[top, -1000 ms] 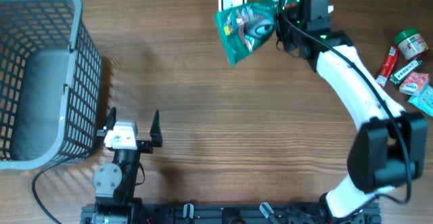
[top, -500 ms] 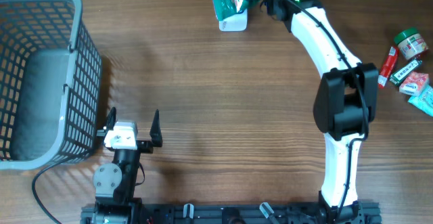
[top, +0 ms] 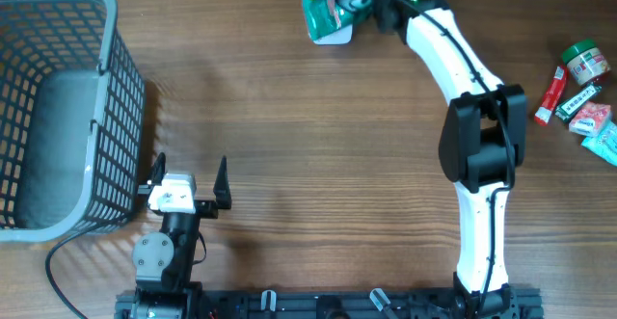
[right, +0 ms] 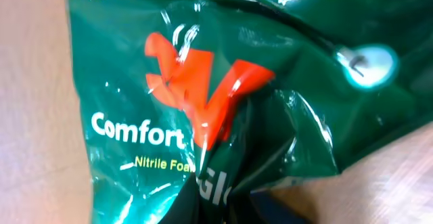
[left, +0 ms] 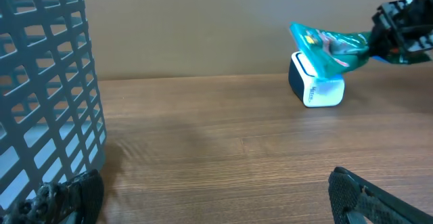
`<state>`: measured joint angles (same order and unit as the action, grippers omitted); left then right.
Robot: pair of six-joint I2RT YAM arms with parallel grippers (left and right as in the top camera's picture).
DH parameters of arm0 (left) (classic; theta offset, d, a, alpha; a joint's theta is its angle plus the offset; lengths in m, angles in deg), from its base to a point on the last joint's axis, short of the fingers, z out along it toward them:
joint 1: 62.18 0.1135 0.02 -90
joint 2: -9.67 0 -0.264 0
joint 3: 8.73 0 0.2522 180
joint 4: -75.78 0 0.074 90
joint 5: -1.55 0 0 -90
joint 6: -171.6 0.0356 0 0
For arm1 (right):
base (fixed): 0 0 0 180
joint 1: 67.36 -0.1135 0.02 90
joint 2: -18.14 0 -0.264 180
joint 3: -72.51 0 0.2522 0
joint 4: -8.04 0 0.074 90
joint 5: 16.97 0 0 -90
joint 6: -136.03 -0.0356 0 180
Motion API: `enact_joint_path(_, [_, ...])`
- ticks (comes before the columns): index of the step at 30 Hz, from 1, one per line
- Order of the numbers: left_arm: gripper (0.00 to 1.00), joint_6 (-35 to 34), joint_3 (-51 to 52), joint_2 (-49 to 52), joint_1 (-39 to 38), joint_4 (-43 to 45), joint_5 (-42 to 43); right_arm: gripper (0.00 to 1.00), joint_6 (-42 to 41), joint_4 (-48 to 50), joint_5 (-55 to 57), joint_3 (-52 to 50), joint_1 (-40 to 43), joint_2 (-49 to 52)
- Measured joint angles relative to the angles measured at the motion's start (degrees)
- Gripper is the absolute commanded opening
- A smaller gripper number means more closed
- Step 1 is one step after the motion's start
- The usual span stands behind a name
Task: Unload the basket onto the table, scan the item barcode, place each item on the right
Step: 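Carry the gloves pack to the right edge and release it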
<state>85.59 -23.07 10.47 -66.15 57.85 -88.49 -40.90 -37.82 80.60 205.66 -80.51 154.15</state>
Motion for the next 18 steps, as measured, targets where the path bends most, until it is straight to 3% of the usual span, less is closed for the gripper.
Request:
enact_joint_path(5, [1.0,0.0,-0.02,0.0,0.0,0.0,0.0,0.05,4.66,-11.45,-0.52,2.38,5.66,-1.25])
enact_joint_path(10, [1.0,0.0,-0.02,0.0,0.0,0.0,0.0,0.05,18.01,-16.15,-1.7,2.56,14.93,-1.88])
enact_joint_path(15, [1.0,0.0,-0.02,0.0,0.0,0.0,0.0,0.05,50.77,-15.91,-5.25,2.58,23.15,-1.81])
enact_joint_path(18, [1.0,0.0,0.0,0.0,0.0,0.0,0.0,0.05,63.23,-18.29,-6.14,2.58,26.27,-1.31])
